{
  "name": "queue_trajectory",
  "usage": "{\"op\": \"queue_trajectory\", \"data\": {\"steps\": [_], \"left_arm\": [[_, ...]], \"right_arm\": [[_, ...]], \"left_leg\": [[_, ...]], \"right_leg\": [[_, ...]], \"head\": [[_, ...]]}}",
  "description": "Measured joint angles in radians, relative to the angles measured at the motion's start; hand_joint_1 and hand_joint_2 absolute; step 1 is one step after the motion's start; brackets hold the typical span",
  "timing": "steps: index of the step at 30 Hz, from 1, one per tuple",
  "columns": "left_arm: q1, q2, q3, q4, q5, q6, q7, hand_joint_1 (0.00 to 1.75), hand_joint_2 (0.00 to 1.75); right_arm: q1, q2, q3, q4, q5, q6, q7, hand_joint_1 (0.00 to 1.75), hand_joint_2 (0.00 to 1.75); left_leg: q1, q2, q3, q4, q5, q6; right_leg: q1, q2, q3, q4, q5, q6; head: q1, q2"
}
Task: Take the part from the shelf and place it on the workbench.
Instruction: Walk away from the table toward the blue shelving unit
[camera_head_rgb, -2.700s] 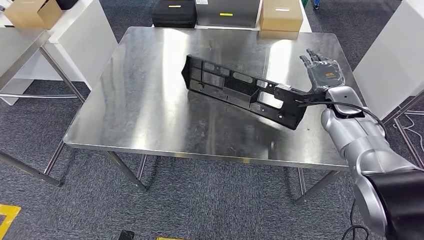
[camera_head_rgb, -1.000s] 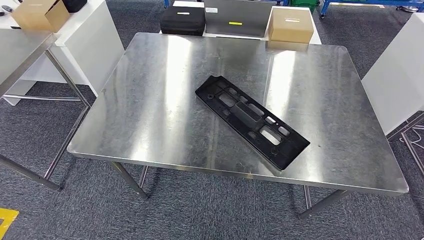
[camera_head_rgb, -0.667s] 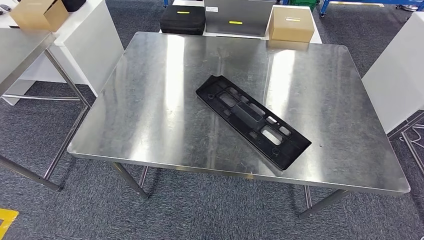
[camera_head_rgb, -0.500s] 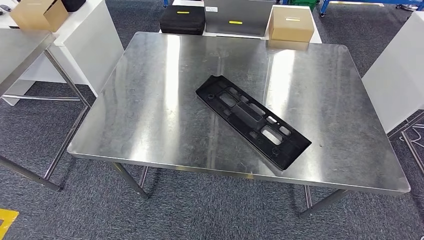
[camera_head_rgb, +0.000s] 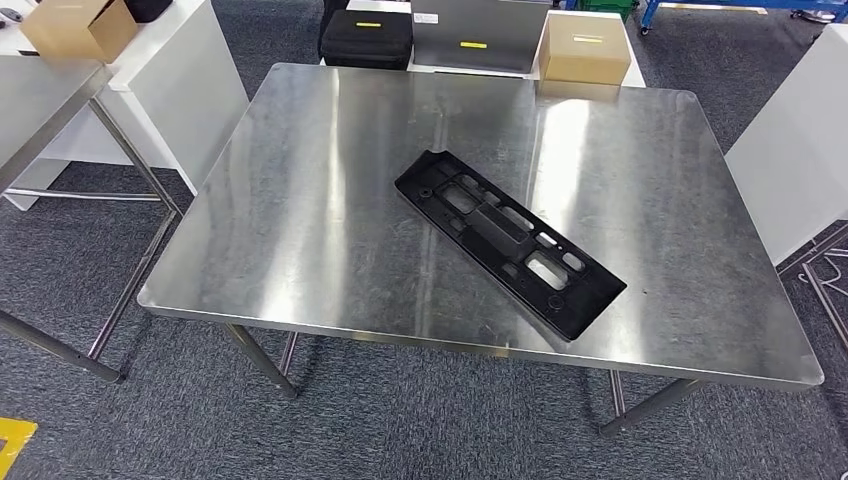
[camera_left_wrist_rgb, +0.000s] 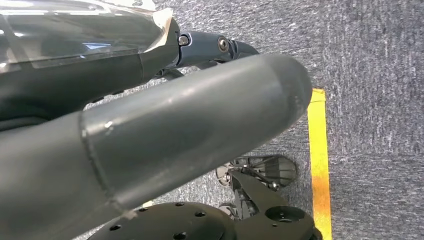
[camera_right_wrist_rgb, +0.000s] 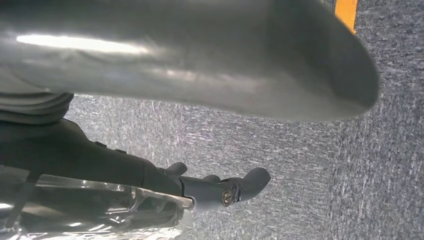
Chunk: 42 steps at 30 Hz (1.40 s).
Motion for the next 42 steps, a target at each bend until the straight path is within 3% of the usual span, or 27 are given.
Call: {"op": "queue_trajectory", "data": {"steps": [2,4,6,7,9,10,12,15,16,18,20,21,22,23,25,26,27,30,31,32,35,36,37,38,39,40,42], "left_arm": [[-0.004,0.001,-0.005,0.0,-0.002,-0.004,0.004,0.0,0.0],[-0.007,0.002,-0.008,0.0,-0.006,-0.005,0.009,0.0,0.0],[-0.008,0.002,-0.009,0.0,-0.009,-0.005,0.011,0.0,0.0],[-0.008,0.002,-0.009,0.0,-0.01,-0.005,0.011,0.0,0.0],[-0.008,0.002,-0.009,0.0,-0.011,-0.005,0.009,0.0,0.0],[-0.009,0.002,-0.01,0.0,-0.012,-0.005,0.008,0.0,0.0],[-0.01,0.003,-0.01,0.0,-0.012,-0.005,0.005,0.0,0.0],[-0.01,0.005,-0.014,0.0,-0.016,-0.004,0.0,0.0,0.0],[-0.009,0.006,-0.016,0.0,-0.018,-0.004,-0.001,0.0,0.0],[-0.01,0.007,-0.02,0.0,-0.024,-0.003,-0.002,0.0,0.0],[-0.012,0.007,-0.024,0.0,-0.028,-0.003,-0.002,0.0,0.0],[-0.013,0.007,-0.025,0.0,-0.03,-0.002,-0.002,0.0,0.0],[-0.013,0.007,-0.025,0.0,-0.03,-0.002,-0.002,0.0,0.0],[-0.014,0.007,-0.025,0.0,-0.031,-0.001,-0.002,0.0,0.0],[-0.018,0.007,-0.026,0.0,-0.032,0.002,-0.002,0.0,0.0],[-0.02,0.007,-0.026,0.0,-0.033,0.002,-0.004,0.0,0.0],[-0.022,0.008,-0.027,-0.001,-0.033,0.0,-0.006,0.0,0.0],[-0.019,0.012,-0.031,0.0,-0.034,-0.015,-0.015,0.0,0.0],[-0.017,0.014,-0.032,0.0,-0.034,-0.02,-0.018,0.0,0.0],[-0.015,0.017,-0.033,0.0,-0.034,-0.023,-0.022,0.0,0.0],[-0.011,0.026,-0.034,0.0,-0.034,-0.026,-0.031,0.0,0.0],[-0.01,0.027,-0.034,0.0,-0.034,-0.026,-0.034,0.0,0.0],[-0.01,0.028,-0.034,0.0,-0.034,-0.026,-0.035,0.0,0.0],[-0.009,0.028,-0.034,0.0,-0.034,-0.026,-0.037,0.0,0.0],[-0.009,0.028,-0.034,0.0,-0.034,-0.026,-0.038,0.0,0.0],[-0.009,0.028,-0.034,0.0,-0.034,-0.026,-0.038,0.0,0.0],[-0.009,0.028,-0.034,0.0,-0.037,-0.026,-0.038,0.0,0.0]], "right_arm": [[-0.002,-0.001,0.0,0.003,0.004,0.0,0.007,0.0,0.0],[-0.004,-0.002,0.001,0.005,0.008,0.0,0.012,0.0,0.0],[-0.004,-0.004,0.002,0.007,0.01,0.0,0.014,0.0,0.0],[-0.003,-0.005,0.002,0.008,0.011,0.0,0.015,0.0,0.0],[-0.005,-0.006,0.003,0.009,0.011,0.0,0.016,0.0,0.0],[-0.007,-0.006,0.003,0.01,0.011,0.0,0.016,0.0,0.0],[-0.009,-0.006,0.004,0.011,0.011,0.0,0.017,0.0,0.0],[-0.011,-0.007,0.005,0.013,0.01,-0.001,0.023,0.0,0.0],[-0.011,-0.006,0.005,0.013,0.009,-0.001,0.025,0.0,0.0],[-0.012,-0.005,0.005,0.014,0.008,-0.002,0.029,0.0,0.0],[-0.011,-0.005,0.005,0.015,0.007,-0.002,0.032,0.0,0.0],[-0.011,-0.005,0.005,0.015,0.006,-0.003,0.033,0.0,0.0],[-0.011,-0.004,0.005,0.016,0.006,-0.003,0.034,0.0,0.0],[-0.011,-0.004,0.005,0.016,0.006,-0.003,0.034,0.0,0.0],[-0.012,-0.004,0.005,0.016,0.007,-0.003,0.035,0.0,0.0],[-0.012,-0.004,0.005,0.016,0.008,-0.003,0.035,0.0,0.0],[-0.013,-0.003,0.005,0.016,0.008,-0.003,0.036,0.0,0.0],[-0.015,-0.001,0.005,0.017,0.01,-0.003,0.037,0.0,0.0],[-0.014,0.0,0.005,0.018,0.01,-0.003,0.037,0.0,0.0],[-0.012,0.001,0.005,0.018,0.01,-0.003,0.037,0.0,0.0],[-0.011,0.001,0.005,0.02,0.01,0.005,0.037,0.0,0.0],[-0.01,0.002,0.005,0.02,0.009,0.009,0.036,0.0,0.0],[-0.01,0.002,0.005,0.021,0.008,0.013,0.036,0.0,0.0],[-0.01,0.001,0.005,0.021,0.008,0.015,0.036,0.0,0.0],[-0.01,0.001,0.005,0.021,0.008,0.017,0.036,0.0,0.0],[-0.011,0.0,0.005,0.021,0.008,0.018,0.037,0.0,0.0],[-0.015,-0.002,0.005,0.021,0.009,0.019,0.043,0.0,0.0]], "left_leg": [[0.006,0.004,0.007,-0.019,0.017,0.012],[0.006,0.006,0.001,-0.023,0.024,0.015],[0.007,0.006,-0.007,-0.022,0.029,0.011],[0.009,0.007,-0.011,-0.02,0.032,0.007],[0.012,0.007,-0.021,-0.01,0.037,-0.001],[0.012,0.006,-0.028,-0.002,0.038,-0.007],[0.01,0.005,-0.038,0.01,0.039,-0.02],[0.015,0.004,-0.046,0.015,0.044,-0.038],[0.018,0.004,-0.055,0.031,0.026,-0.044],[0.023,0.006,-0.085,0.115,-0.056,-0.056],[0.027,0.008,-0.116,0.238,-0.141,-0.064],[0.029,0.009,-0.117,0.272,-0.159,-0.067],[0.031,0.01,-0.099,0.273,-0.16,-0.067],[0.033,0.011,-0.058,0.229,-0.143,-0.066],[0.034,0.011,0.05,0.081,-0.102,-0.06],[0.031,0.011,0.087,0.023,-0.088,-0.056],[0.028,0.01,0.105,-0.007,-0.083,-0.052],[0.017,0.012,0.094,-0.012,-0.064,-0.032],[0.017,0.015,0.085,-0.015,-0.053,-0.023],[0.017,0.017,0.073,-0.019,-0.04,-0.015],[0.011,0.022,0.028,-0.022,-0.003,0.0],[0.008,0.023,0.011,-0.022,0.01,0.002],[0.005,0.023,-0.006,-0.021,0.023,0.003],[0.003,0.024,-0.021,-0.019,0.035,0.003],[0.001,0.024,-0.036,-0.018,0.048,0.002],[0.001,0.023,-0.048,-0.015,0.059,0.0],[-0.003,0.023,-0.068,-0.01,0.081,-0.007]], "right_leg": [[0.003,-0.001,-0.025,0.058,-0.04,-0.004],[0.0,-0.001,-0.076,0.179,-0.101,-0.012],[-0.005,-0.001,-0.105,0.258,-0.125,-0.003],[-0.008,-0.001,-0.095,0.246,-0.115,0.007],[-0.016,-0.002,-0.024,0.119,-0.069,0.029],[-0.016,0.0,0.006,0.056,-0.049,0.034],[-0.012,0.003,0.028,-0.001,-0.029,0.024],[-0.01,0.003,0.016,0.002,-0.012,-0.005],[-0.012,0.0,0.01,0.001,-0.005,-0.015],[-0.014,-0.005,-0.002,0.001,0.011,-0.031],[-0.011,-0.009,-0.02,0.002,0.027,-0.034],[-0.01,-0.011,-0.03,0.003,0.035,-0.033],[-0.009,-0.011,-0.04,0.003,0.043,-0.031],[-0.009,-0.012,-0.049,0.003,0.05,-0.027],[-0.008,-0.011,-0.061,0.004,0.064,-0.019],[-0.007,-0.012,-0.064,0.003,0.07,-0.014],[-0.007,-0.013,-0.066,0.003,0.076,-0.007],[-0.009,-0.014,-0.071,0.001,0.094,0.015],[-0.01,-0.013,-0.077,0.008,0.088,0.018],[-0.008,-0.012,-0.087,0.025,0.068,0.015],[-0.005,-0.011,-0.132,0.184,-0.069,-0.013],[-0.004,-0.011,-0.137,0.242,-0.1,-0.016],[-0.003,-0.011,-0.128,0.273,-0.107,-0.013],[0.0,-0.011,-0.104,0.273,-0.096,-0.006],[0.003,-0.011,-0.063,0.24,-0.074,0.001],[0.008,-0.011,-0.009,0.177,-0.057,0.003],[0.018,-0.011,0.097,0.024,-0.056,-0.005]], "head": [[0.003,0.0],[0.006,0.0],[0.006,0.0],[0.006,0.0],[0.006,0.0],[0.007,0.0],[0.006,0.0],[0.005,0.0],[0.005,0.0],[0.002,0.0],[0.001,0.0],[0.001,0.0],[0.001,0.0],[0.001,0.0],[0.001,0.0],[0.003,0.0],[0.004,0.0],[0.008,0.0],[0.007,0.0],[0.01,0.0],[0.02,0.0],[0.022,0.0],[0.022,0.0],[0.022,0.0],[0.021,0.0],[0.022,0.0],[0.021,0.0]]}}
